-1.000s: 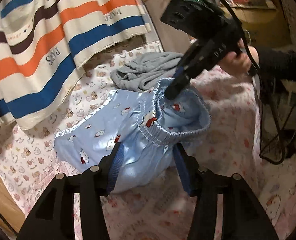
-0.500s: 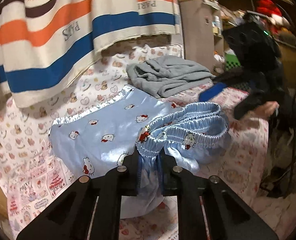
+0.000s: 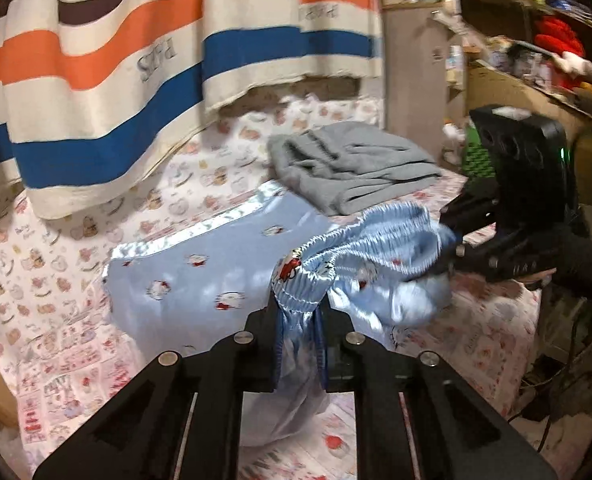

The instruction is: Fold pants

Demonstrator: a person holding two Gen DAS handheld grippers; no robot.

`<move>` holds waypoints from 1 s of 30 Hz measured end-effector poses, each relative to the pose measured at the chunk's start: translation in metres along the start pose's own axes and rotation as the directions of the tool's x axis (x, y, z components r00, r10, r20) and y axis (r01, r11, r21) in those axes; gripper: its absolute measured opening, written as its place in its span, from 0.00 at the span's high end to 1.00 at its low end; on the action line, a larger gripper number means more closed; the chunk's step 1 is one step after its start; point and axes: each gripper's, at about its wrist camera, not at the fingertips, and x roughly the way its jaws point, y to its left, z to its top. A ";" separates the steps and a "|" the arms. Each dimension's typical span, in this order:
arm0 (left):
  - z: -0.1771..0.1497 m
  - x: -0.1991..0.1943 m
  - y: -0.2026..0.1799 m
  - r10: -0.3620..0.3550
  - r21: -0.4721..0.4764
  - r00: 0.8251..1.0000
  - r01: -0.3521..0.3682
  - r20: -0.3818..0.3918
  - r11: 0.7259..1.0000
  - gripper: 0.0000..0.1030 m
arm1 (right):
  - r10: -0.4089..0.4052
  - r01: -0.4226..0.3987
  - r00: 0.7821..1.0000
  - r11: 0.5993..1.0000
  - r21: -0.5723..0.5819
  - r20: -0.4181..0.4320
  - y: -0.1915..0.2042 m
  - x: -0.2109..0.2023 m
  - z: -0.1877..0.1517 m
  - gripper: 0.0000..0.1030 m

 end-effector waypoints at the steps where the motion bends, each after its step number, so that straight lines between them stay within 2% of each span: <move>1: 0.004 0.005 0.006 0.013 -0.027 1.000 -0.013 -0.022 1.000 0.88 | 0.006 -0.006 1.000 0.999 0.040 0.000 -0.008 0.003 0.005 0.95; 3: 0.008 0.019 0.021 0.022 -0.085 0.998 -0.027 -0.066 0.996 0.88 | 0.007 -0.005 1.000 0.985 0.173 -0.011 -0.033 0.015 0.016 0.95; 5: 0.009 0.034 0.032 0.038 -0.117 0.994 -0.050 -0.101 0.992 0.86 | -0.019 0.027 0.999 0.970 0.241 -0.034 -0.052 0.030 0.020 0.95; 9: 0.004 0.059 0.043 0.088 -0.123 0.985 -0.107 -0.149 0.987 0.80 | -0.110 0.130 0.990 0.958 0.255 -0.090 -0.066 0.056 0.019 0.95; 11: 0.000 0.068 0.048 0.125 -0.127 0.976 -0.149 -0.178 0.981 0.71 | -0.156 0.176 0.983 0.951 0.253 -0.098 -0.068 0.061 0.017 0.93; 13: -0.003 0.069 0.056 0.169 -0.144 0.966 -0.198 -0.196 0.969 0.64 | -0.222 0.249 0.966 0.936 0.251 -0.130 -0.073 0.063 0.016 0.79; 14: -0.006 0.067 0.059 0.182 -0.152 0.963 -0.214 -0.196 0.965 0.59 | -0.260 0.287 0.956 0.921 0.263 -0.133 -0.078 0.060 0.016 0.63; 15: -0.008 0.061 0.063 0.198 -0.162 0.961 -0.230 -0.193 0.959 0.57 | -0.286 0.307 0.952 0.909 0.282 -0.112 -0.084 0.054 0.015 0.54; 17: -0.014 0.047 0.067 0.197 -0.189 0.964 -0.230 -0.180 0.955 0.56 | -0.304 0.313 0.949 0.893 0.322 -0.078 -0.091 0.037 0.012 0.53; 20: -0.028 0.021 0.063 0.132 -0.233 0.980 -0.165 -0.150 0.958 0.56 | -0.205 0.204 0.978 0.900 0.385 -0.037 -0.094 0.013 0.002 0.53; 22: -0.037 0.008 0.053 0.077 -0.236 0.988 -0.108 -0.134 0.966 0.56 | -0.126 0.126 0.992 0.916 0.380 -0.026 -0.086 0.000 -0.007 0.53; 25: -0.047 0.008 0.040 0.053 -0.218 0.985 -0.088 -0.163 0.972 0.56 | -0.104 0.116 0.993 0.931 0.345 -0.055 -0.073 -0.006 -0.021 0.53; 27: -0.052 0.018 0.036 0.055 -0.210 0.981 -0.095 -0.188 0.973 0.62 | -0.077 0.099 0.994 0.935 0.340 -0.078 -0.068 -0.003 -0.029 0.53; 28: -0.055 0.023 0.034 0.060 -0.208 0.978 -0.102 -0.199 0.973 0.68 | -0.056 0.082 0.995 0.933 0.350 -0.084 -0.068 -0.002 -0.033 0.53; 29: -0.057 0.029 0.034 0.061 -0.211 0.976 -0.106 -0.211 0.972 0.81 | -0.023 0.052 0.996 0.931 0.363 -0.085 -0.067 -0.001 -0.038 0.54; 30: -0.060 0.033 0.034 0.053 -0.215 0.973 -0.102 -0.223 0.971 0.87 | 0.007 0.023 0.997 0.929 0.368 -0.081 -0.068 -0.001 -0.040 0.63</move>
